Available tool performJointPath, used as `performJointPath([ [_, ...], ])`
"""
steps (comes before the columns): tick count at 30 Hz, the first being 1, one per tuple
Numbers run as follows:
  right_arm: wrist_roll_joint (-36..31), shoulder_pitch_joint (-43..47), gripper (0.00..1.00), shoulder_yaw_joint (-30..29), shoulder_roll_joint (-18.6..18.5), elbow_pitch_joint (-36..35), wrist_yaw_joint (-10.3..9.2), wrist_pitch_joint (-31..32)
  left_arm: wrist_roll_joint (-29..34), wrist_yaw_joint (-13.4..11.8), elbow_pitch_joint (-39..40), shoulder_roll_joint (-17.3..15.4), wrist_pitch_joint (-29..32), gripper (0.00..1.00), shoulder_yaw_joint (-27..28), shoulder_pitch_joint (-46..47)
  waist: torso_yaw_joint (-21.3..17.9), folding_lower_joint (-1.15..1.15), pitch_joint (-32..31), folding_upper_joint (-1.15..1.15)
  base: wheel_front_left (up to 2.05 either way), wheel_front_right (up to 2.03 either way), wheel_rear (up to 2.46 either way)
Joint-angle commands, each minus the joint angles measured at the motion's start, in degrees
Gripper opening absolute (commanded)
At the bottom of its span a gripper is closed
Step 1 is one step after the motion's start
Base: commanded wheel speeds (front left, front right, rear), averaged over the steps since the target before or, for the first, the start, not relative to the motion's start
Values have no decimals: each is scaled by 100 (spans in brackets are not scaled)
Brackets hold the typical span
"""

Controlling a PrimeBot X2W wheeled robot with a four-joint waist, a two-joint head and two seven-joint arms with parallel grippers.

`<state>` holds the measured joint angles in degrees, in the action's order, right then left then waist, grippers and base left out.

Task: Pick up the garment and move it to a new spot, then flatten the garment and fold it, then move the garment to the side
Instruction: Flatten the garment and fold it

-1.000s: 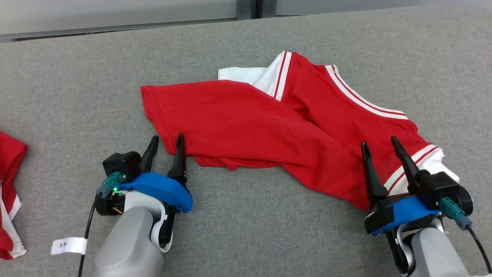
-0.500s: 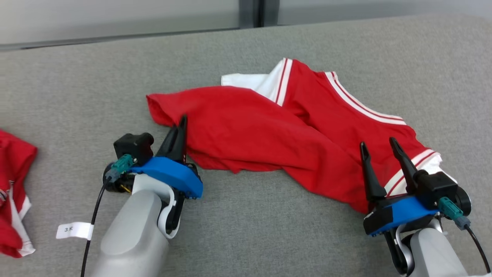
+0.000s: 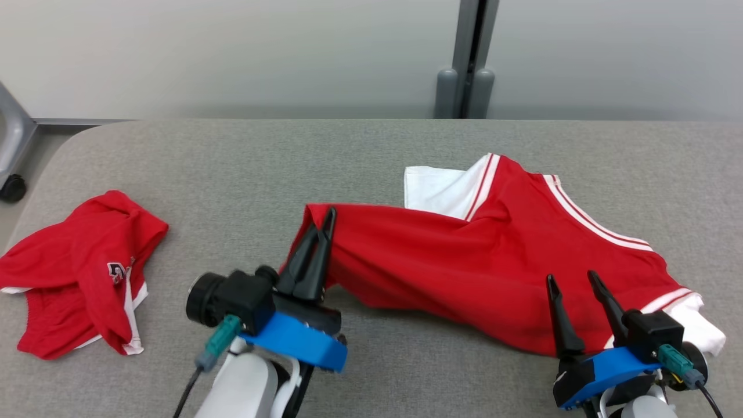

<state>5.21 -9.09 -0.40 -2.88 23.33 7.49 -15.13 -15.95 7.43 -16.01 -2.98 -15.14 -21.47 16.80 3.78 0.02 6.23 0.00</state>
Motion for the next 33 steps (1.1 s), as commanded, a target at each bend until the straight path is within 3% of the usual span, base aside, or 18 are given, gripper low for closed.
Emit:
performJointPath([
  [1,32,111,100,-13,-8,45,0,-3,107,8,244,3,-2,0,-59,-282,107,-2,-37,0,0,0,0],
  [8,36,128,100,-9,-9,66,0,-3,413,-15,811,10,-2,0,123,-715,194,-2,23,0,0,0,0],
  [13,-30,-19,100,50,-8,83,0,-3,609,-35,763,10,-2,0,307,-445,89,-2,231,0,0,0,0],
  [21,-171,-298,100,192,-9,33,0,-3,905,-226,-441,9,-2,0,740,658,-361,-2,725,0,0,0,0],
  [28,-222,-504,100,283,-18,-68,0,-3,1018,-584,-1521,-12,-1,0,1214,1590,-666,-2,1122,0,0,0,0],
  [33,-213,-579,100,321,-52,-88,0,-2,974,-728,-1693,-3,-2,0,1449,2035,-727,-2,1276,0,0,0,0],
])
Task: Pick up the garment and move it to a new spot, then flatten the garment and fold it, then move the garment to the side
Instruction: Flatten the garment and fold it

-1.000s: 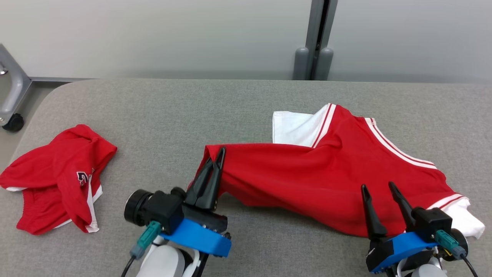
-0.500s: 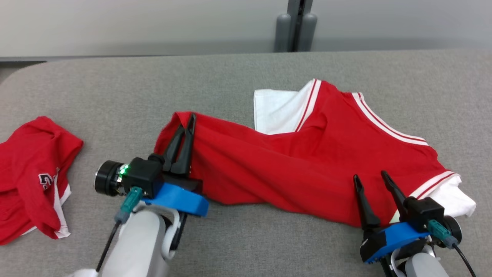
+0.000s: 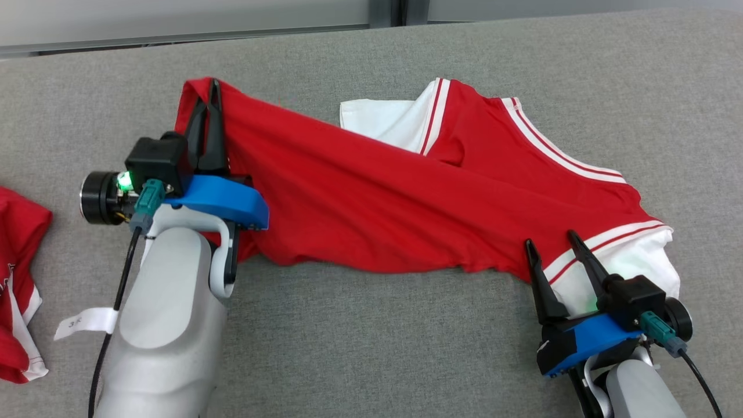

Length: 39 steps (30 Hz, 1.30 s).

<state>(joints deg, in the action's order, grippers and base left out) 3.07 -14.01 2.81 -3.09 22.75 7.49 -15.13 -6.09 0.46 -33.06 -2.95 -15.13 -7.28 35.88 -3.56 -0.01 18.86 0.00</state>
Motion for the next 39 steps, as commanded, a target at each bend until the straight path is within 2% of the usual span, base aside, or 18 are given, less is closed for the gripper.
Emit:
performJointPath([
  [1,-9,-102,100,11,-29,-22,0,-2,4,-24,3,-2,-3,0,23,186,11,1,32,0,0,0,0],
  [6,-15,-184,100,102,-26,22,0,-3,16,34,-253,5,-3,0,-107,464,28,1,64,0,0,0,0],
  [7,-7,-208,100,121,-23,25,0,-3,-32,25,-367,3,-3,22,-141,479,27,1,61,0,0,0,0],
  [8,0,-229,100,143,-20,27,0,-3,-106,12,-451,3,-3,98,-159,498,24,1,58,0,0,0,0],
  [12,30,-231,100,165,-10,49,0,-3,-310,-55,-475,4,-3,100,-199,359,38,1,29,0,0,0,0],
  [17,41,-78,100,87,-4,86,0,-3,-617,-94,-44,7,-3,100,-116,-148,140,1,-99,0,0,0,0],
  [22,47,45,100,53,3,143,0,-2,-932,25,323,7,-3,100,-170,-904,245,1,-298,0,0,0,0],
  [29,80,133,100,108,11,187,0,-3,-1235,167,338,5,-3,100,-641,-1774,307,1,-517,0,0,0,0],
  [35,86,150,100,121,14,149,0,-3,-1564,268,293,5,-2,100,-958,-2073,281,1,-481,0,0,0,0],
  [39,53,126,100,104,14,140,0,-2,-1784,460,268,5,-2,100,-1122,-1996,245,1,-374,0,0,0,0],
])
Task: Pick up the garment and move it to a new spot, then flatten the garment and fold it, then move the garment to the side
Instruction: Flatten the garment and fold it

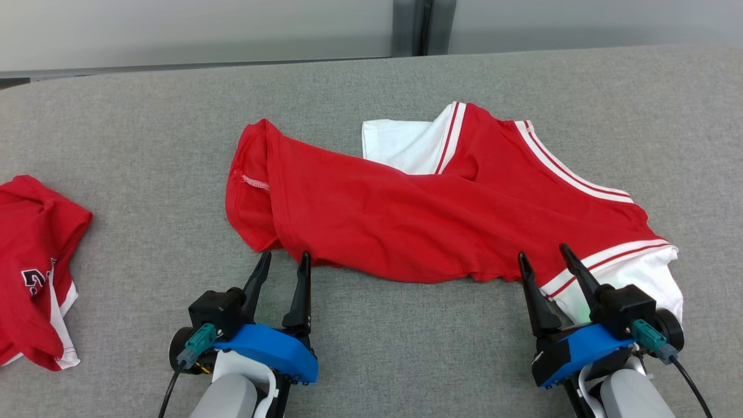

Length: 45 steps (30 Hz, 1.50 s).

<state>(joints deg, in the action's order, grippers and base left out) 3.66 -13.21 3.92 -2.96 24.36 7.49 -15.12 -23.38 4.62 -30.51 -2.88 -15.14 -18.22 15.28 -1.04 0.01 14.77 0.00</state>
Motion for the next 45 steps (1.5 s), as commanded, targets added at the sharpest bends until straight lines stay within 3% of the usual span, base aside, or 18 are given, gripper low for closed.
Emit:
performJointPath([
  [1,-11,34,100,-8,1,-31,0,-4,-89,95,5,-2,-1,100,-47,112,-17,-1,61,0,0,0,0],
  [12,-37,-77,100,-12,-24,-74,0,-4,-301,282,8,0,-1,98,-148,331,-118,-1,235,0,0,0,0],
  [13,-35,-84,100,-11,-25,-68,0,-4,-364,294,54,-2,-1,81,-175,328,-122,-1,244,0,0,0,0],
  [14,-37,-90,100,-6,-24,-61,0,-4,-393,299,90,-2,-1,58,-240,328,-120,-1,252,0,0,0,0],
  [17,-18,-104,100,-9,-21,-47,0,-4,-545,288,241,-2,-1,22,-507,350,-84,-1,261,0,0,0,0],
  [18,5,-117,100,20,-18,-29,0,-4,-578,288,299,-9,-1,0,-598,382,-54,-1,265,0,0,0,0],
  [25,20,-102,100,7,-13,18,0,-3,-374,290,651,-4,-1,0,-504,371,44,-1,110,0,0,0,0],
  [32,63,206,100,-103,-5,168,0,-3,-1,290,1325,-19,-1,0,-497,-10,322,-1,-490,0,0,0,0],
  [38,232,516,100,-93,-2,273,0,-3,138,289,1506,-223,-1,0,-757,-430,620,-1,-987,0,0,0,0],
  [45,334,670,100,-30,0,293,0,-3,49,289,1348,-578,-1,0,-794,-938,740,-1,-1091,0,0,0,0],
])
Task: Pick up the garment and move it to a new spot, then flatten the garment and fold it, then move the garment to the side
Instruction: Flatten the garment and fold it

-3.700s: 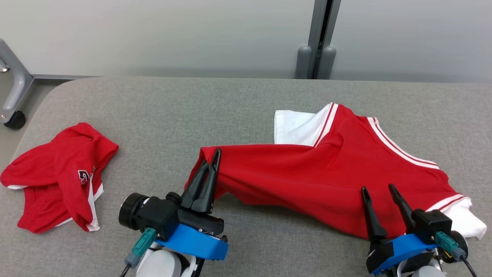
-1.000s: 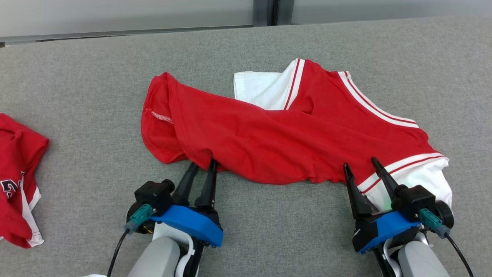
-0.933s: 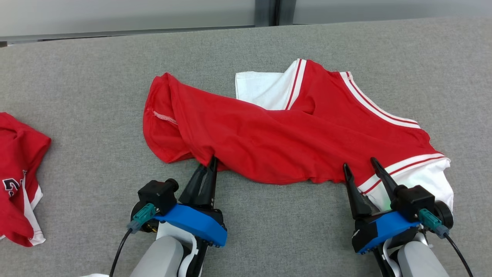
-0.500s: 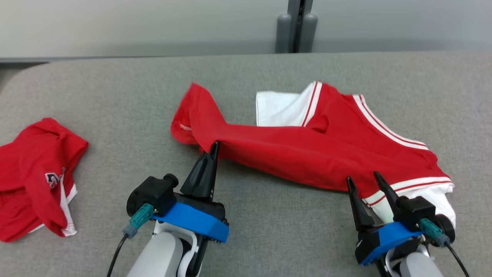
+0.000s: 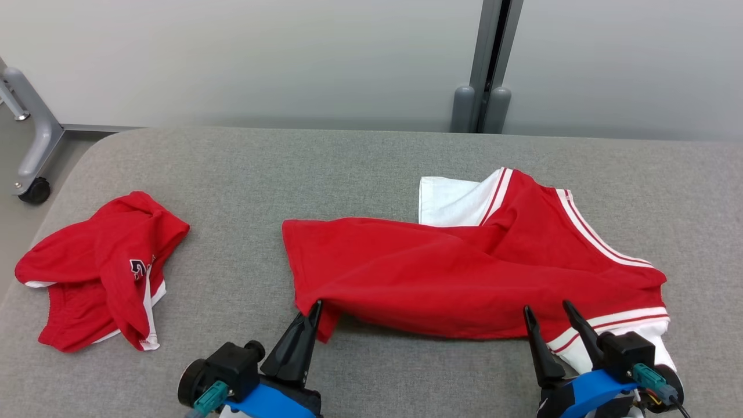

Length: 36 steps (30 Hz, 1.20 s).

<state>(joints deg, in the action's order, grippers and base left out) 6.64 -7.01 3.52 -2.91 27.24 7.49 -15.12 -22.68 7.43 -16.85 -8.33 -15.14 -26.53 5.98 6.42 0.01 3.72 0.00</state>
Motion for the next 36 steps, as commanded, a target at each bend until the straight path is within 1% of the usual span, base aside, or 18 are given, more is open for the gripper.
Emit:
performJointPath([
  [1,30,37,100,22,-6,-5,0,-3,-39,8,-68,-84,-1,0,39,-39,-24,-1,39,0,0,0,0],
  [6,-66,-47,100,23,-7,-46,0,-3,-137,8,-425,-172,-1,0,151,129,-162,-1,234,0,0,0,0],
  [14,-238,-245,100,21,-6,-122,0,-4,35,8,-1420,37,-2,0,751,806,-501,-1,631,0,0,0,0],
  [15,-261,-263,100,5,-6,-127,0,-4,78,7,-1520,63,-1,1,867,886,-531,-1,661,0,0,0,0],
  [16,-271,-282,100,-8,-7,-127,0,-4,115,7,-1635,94,-1,9,918,920,-558,-1,677,0,0,0,0],
  [17,-278,-301,100,-14,-6,-129,0,-4,145,7,-1721,136,-1,25,1001,966,-582,-1,690,0,0,0,0],
  [18,-281,-314,100,-21,-7,-126,0,-3,184,-5,-1802,168,-1,45,1092,1006,-603,-1,698,0,0,0,0],
  [19,-284,-324,100,-25,-6,-123,0,-4,205,-32,-1895,201,-1,98,1175,1026,-618,-1,701,0,0,0,0],
  [21,-279,-327,100,-48,-6,-120,0,-3,319,-83,-1870,264,-2,100,1351,1087,-632,-1,702,0,0,0,0],
  [24,-240,-299,100,-64,-6,-96,0,-3,487,-67,-1810,362,-1,100,1486,950,-603,-1,661,0,0,0,0],
  [28,-150,-244,100,-28,-5,-73,0,-4,612,-51,-1495,466,-2,100,1707,678,-531,-1,554,0,0,0,0],
  [32,-103,-241,100,13,-6,-60,0,-3,727,-21,-1126,520,-1,100,1638,381,-467,-1,488,0,0,0,0],
  [36,-99,-229,100,20,-6,-64,0,-4,640,13,-1061,544,-1,100,1253,190,-434,-1,468,0,0,0,0],
])
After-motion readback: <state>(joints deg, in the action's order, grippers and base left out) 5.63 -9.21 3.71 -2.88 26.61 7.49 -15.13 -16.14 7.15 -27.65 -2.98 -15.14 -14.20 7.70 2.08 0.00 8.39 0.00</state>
